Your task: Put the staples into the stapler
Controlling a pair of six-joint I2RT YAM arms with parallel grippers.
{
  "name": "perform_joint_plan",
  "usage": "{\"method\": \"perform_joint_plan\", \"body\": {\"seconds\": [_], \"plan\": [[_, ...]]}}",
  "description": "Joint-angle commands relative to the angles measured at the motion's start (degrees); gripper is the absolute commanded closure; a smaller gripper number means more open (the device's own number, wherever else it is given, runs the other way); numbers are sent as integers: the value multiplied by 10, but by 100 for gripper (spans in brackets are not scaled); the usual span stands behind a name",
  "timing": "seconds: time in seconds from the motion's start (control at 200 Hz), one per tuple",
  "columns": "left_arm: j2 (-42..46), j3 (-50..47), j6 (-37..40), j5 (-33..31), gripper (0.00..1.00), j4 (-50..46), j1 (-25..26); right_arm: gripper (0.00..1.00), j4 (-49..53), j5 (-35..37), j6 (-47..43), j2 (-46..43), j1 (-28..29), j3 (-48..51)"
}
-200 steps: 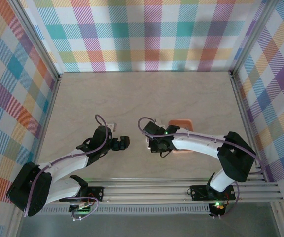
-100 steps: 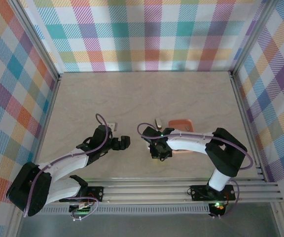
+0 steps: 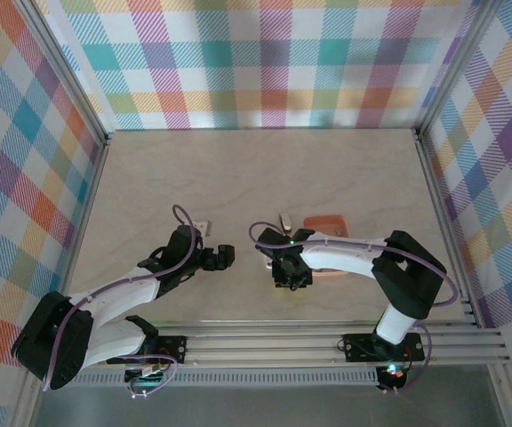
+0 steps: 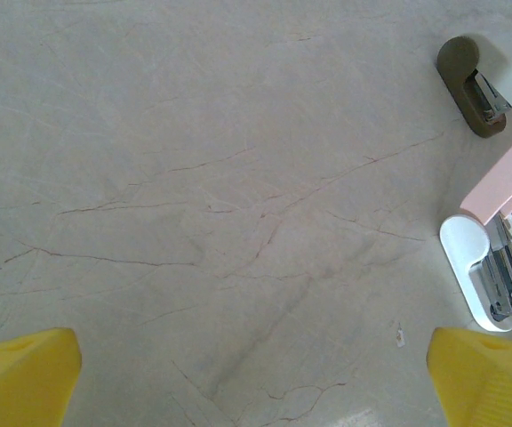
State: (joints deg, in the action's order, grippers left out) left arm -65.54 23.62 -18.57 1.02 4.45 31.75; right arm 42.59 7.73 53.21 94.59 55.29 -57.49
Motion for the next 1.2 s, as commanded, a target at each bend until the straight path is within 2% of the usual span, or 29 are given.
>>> {"method": "perform_joint_plan", "body": {"seconds": [0.0,0.16,0.29,0.67,1.195], "plan": [[5,8,9,5,0,-8,4,65,61,-32,32,-35,-14,-18],[6,5,8,4,0,-9,4,65,48,-65,34,-47,-32,-14],[5,6,9,1,0,-10,4,66,47,-75,16,-21,-38,-36],[1,10,10,-2,0,-14,4,67,50,-83,-21,58,-44,-80],[-5,14,10,-2,0,-13,4,70,37,-84,-28,80,-51,-67]]}}
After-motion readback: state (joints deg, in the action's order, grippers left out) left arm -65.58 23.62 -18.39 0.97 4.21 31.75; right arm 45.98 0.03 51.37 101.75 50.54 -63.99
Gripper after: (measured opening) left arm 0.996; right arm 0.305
